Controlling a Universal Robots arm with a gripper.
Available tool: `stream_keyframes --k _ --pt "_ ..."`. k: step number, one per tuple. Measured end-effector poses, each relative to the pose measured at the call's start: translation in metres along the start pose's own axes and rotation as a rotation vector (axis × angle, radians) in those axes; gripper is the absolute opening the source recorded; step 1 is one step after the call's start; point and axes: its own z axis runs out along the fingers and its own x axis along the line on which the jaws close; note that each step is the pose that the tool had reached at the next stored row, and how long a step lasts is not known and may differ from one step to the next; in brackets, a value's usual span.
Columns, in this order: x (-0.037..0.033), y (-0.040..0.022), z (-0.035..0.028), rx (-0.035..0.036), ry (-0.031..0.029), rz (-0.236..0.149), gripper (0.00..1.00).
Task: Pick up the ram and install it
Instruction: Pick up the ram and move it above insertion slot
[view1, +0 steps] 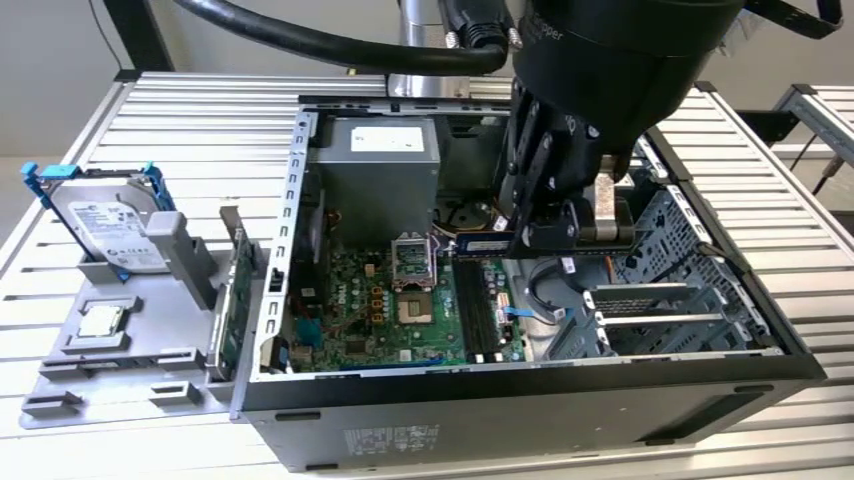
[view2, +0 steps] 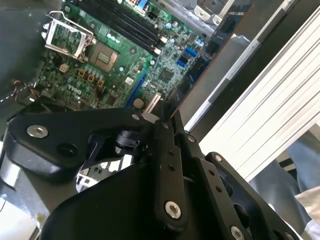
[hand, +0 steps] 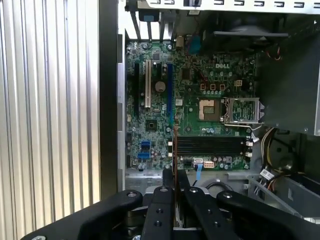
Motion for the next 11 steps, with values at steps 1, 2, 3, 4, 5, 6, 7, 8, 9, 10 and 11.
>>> stream_keyframes --k 1,2,3,4,5,6,7,8,9,10,11 --pt "0.0000 0.0000 0.0000 0.0000 0.0000 0.000 0.00" --pt "0.0000 0.0000 0.0000 0.0000 0.0000 0.000 0.00" --pt "-0.0007 0.0000 0.0000 0.0000 -0.0001 0.000 0.00" --pt "-0.0024 0.0000 0.0000 0.0000 -0.0001 0.000 0.00" --pt "-0.0048 0.0000 0.0001 0.0000 -0.0003 0.000 0.00" --pt "-0.0082 0.0000 0.0002 0.0000 -0.0007 0.000 0.00" --pt "-0.0122 0.0001 0.0003 0.0000 -0.0007 0.000 0.00" --pt "-0.0163 0.0001 0.0003 0.0000 -0.0007 0.000 0.00" --pt "-0.0203 0.0001 0.0004 0.0000 -0.0008 0.000 0.00" --pt "-0.0242 0.0002 0.0006 0.0000 -0.0011 0.000 0.00" --pt "-0.0277 0.0002 0.0006 0.0000 -0.0014 0.000 0.00"
